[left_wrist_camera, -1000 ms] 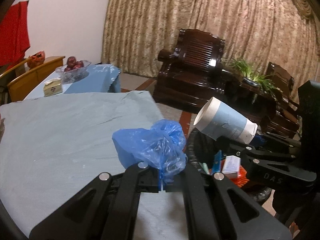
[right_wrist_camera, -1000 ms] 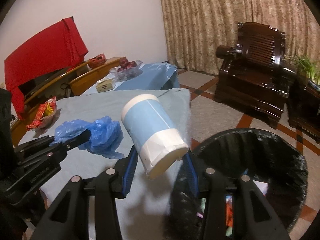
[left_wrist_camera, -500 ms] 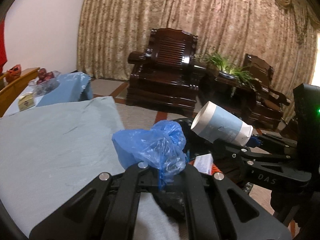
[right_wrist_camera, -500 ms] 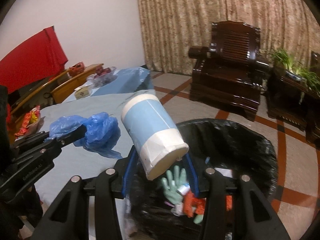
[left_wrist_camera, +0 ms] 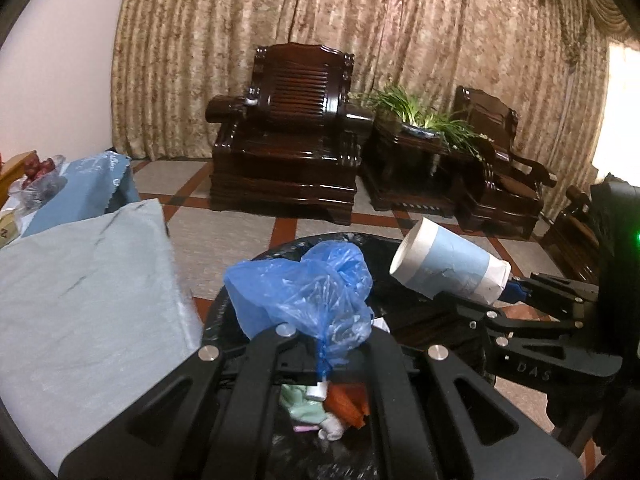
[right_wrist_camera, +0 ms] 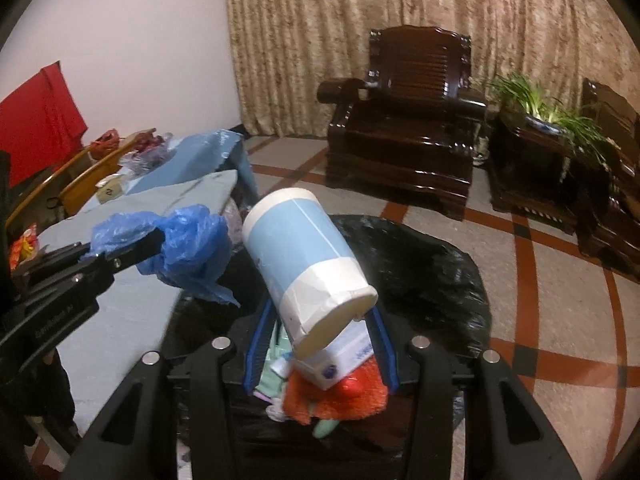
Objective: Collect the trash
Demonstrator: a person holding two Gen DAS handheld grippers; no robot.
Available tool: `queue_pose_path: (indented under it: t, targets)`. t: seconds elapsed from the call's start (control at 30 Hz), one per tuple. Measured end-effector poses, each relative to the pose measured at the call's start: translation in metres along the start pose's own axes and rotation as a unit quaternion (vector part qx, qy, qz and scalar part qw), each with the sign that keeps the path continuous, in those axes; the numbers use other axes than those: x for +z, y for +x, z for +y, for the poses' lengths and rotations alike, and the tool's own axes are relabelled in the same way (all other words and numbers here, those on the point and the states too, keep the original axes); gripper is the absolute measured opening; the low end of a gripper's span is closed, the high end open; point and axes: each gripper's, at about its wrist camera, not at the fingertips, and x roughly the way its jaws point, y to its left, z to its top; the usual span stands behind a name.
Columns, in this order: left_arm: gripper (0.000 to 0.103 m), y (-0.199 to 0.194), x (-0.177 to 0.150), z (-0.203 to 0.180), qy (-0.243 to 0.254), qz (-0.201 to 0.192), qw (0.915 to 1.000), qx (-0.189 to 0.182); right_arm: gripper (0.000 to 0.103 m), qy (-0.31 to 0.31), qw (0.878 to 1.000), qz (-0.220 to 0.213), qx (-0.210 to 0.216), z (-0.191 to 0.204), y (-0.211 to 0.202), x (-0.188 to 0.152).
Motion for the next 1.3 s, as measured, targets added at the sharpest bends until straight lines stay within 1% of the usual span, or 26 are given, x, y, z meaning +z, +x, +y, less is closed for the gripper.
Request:
queue_pose_path:
  t: [0.2,0.27,0.37,0.43,0.47,0.5,0.53,0.57,0.6,0.67,0.7,0.77,0.83,0.87,0.93,1.0,1.13,1.3]
  targets:
    - [0.0,0.026,0.003,-0.007,0.005,0.011,0.9999,-0.01,0.045,0.011,1.0,0.012,-0.011,-0.018,0.014,-0.004]
    - [0.0,0.032,0.004,-0.008,0.007,0.015,0.9998,-0.011,0.047,0.013,1.0,0.015,-0.013,-0.023,0.018,-0.005]
    - [0.0,0.044,0.003,-0.007,0.007,0.025,0.9995,-0.015,0.047,0.014,1.0,0.019,-0.015,-0.027,0.024,-0.006]
    - [0.002,0.05,0.003,-0.006,0.006,0.031,0.9993,-0.018,0.049,0.013,0.999,0.023,-0.017,-0.028,0.029,-0.007]
    - [0.003,0.052,0.003,-0.005,0.003,0.034,0.9992,-0.021,0.053,0.013,0.999,0.025,-0.02,-0.029,0.031,-0.007]
    - [0.011,0.054,0.002,0.0,-0.001,0.039,0.9989,-0.027,0.058,0.013,0.999,0.026,-0.022,-0.032,0.033,-0.006]
    - [0.029,0.055,0.001,0.003,-0.007,0.044,0.9986,-0.03,0.061,0.013,0.999,0.026,-0.027,-0.032,0.035,-0.007]
    - [0.037,0.055,0.0,0.006,-0.012,0.045,0.9985,-0.03,0.067,0.013,0.999,0.027,-0.029,-0.033,0.035,-0.007]
    - [0.041,0.055,-0.001,0.008,-0.015,0.045,0.9984,-0.03,0.071,0.014,0.999,0.028,-0.033,-0.034,0.035,-0.008]
    - [0.044,0.053,-0.004,0.013,-0.02,0.048,0.9982,-0.029,0.075,0.017,0.999,0.027,-0.035,-0.036,0.034,-0.009]
    - [0.046,0.052,-0.004,0.014,-0.021,0.048,0.9982,-0.029,0.081,0.018,0.999,0.026,-0.036,-0.036,0.032,-0.01]
    - [0.055,0.048,-0.004,0.017,-0.023,0.046,0.9984,-0.025,0.088,0.021,0.999,0.022,-0.036,-0.037,0.029,-0.01]
    - [0.072,0.041,-0.002,0.02,-0.025,0.041,0.9987,-0.019,0.093,0.021,0.999,0.017,-0.035,-0.038,0.024,-0.01]
    - [0.075,0.036,-0.002,0.022,-0.027,0.039,0.9988,-0.014,0.097,0.021,0.999,0.014,-0.033,-0.037,0.021,-0.01]
    - [0.085,0.025,0.0,0.025,-0.033,0.033,0.9989,-0.01,0.097,0.022,0.999,0.011,-0.029,-0.034,0.017,-0.008]
    - [0.09,0.014,0.001,0.029,-0.041,0.028,0.9988,-0.005,0.097,0.024,0.999,0.007,-0.021,-0.029,0.009,-0.007]
    - [0.093,-0.013,0.0,0.037,-0.047,0.016,0.9987,0.004,0.097,0.026,1.0,-0.004,-0.007,-0.021,-0.006,-0.005]
    - [0.095,-0.054,-0.012,0.049,-0.043,0.004,0.9986,0.029,0.097,0.021,1.0,-0.016,0.008,-0.006,-0.027,-0.006]
